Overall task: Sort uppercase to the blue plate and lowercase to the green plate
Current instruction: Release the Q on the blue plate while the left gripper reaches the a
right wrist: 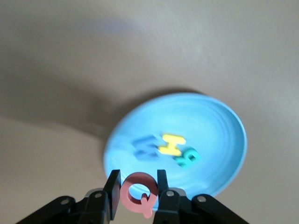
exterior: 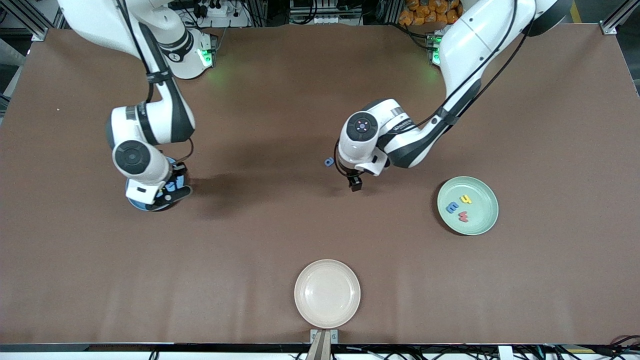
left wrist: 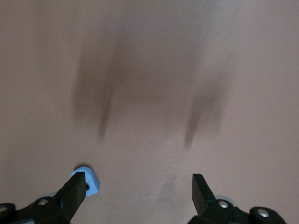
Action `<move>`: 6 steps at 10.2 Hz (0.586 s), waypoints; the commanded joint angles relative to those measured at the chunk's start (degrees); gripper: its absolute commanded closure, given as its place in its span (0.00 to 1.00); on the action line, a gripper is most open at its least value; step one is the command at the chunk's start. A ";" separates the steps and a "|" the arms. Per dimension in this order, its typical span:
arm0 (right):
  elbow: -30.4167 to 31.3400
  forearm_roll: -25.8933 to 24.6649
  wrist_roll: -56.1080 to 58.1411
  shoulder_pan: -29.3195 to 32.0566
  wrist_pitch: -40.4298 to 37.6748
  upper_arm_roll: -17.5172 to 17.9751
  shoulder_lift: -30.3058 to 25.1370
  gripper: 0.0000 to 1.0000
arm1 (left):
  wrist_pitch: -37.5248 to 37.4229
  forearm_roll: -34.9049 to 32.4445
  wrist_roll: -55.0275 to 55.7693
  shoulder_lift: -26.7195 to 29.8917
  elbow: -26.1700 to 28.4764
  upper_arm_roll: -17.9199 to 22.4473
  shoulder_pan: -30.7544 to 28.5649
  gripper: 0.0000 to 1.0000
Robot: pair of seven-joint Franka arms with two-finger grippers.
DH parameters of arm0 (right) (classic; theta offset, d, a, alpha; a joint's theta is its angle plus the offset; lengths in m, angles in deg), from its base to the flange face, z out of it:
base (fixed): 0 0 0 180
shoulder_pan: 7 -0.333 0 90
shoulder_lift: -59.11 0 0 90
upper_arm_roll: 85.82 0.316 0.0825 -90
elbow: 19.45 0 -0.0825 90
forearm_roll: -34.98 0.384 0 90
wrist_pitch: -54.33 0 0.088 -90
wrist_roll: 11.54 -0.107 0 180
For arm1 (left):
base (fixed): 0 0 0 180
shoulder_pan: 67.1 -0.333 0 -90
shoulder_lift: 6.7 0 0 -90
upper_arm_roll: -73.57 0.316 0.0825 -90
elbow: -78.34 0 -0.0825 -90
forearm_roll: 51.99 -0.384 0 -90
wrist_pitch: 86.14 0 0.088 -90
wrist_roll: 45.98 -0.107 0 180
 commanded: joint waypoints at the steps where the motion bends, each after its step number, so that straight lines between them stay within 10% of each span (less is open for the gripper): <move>1: 4.13 1.11 6.45 0.10 0.77 -3.28 -1.12 0.82 | 0.54 -2.51 24.28 -1.05 -0.83 2.73 5.73 0.00; 6: 8.62 1.11 8.84 1.51 5.86 -4.87 0.99 0.76 | 0.89 -3.39 29.63 -1.76 -0.83 3.79 9.95 0.00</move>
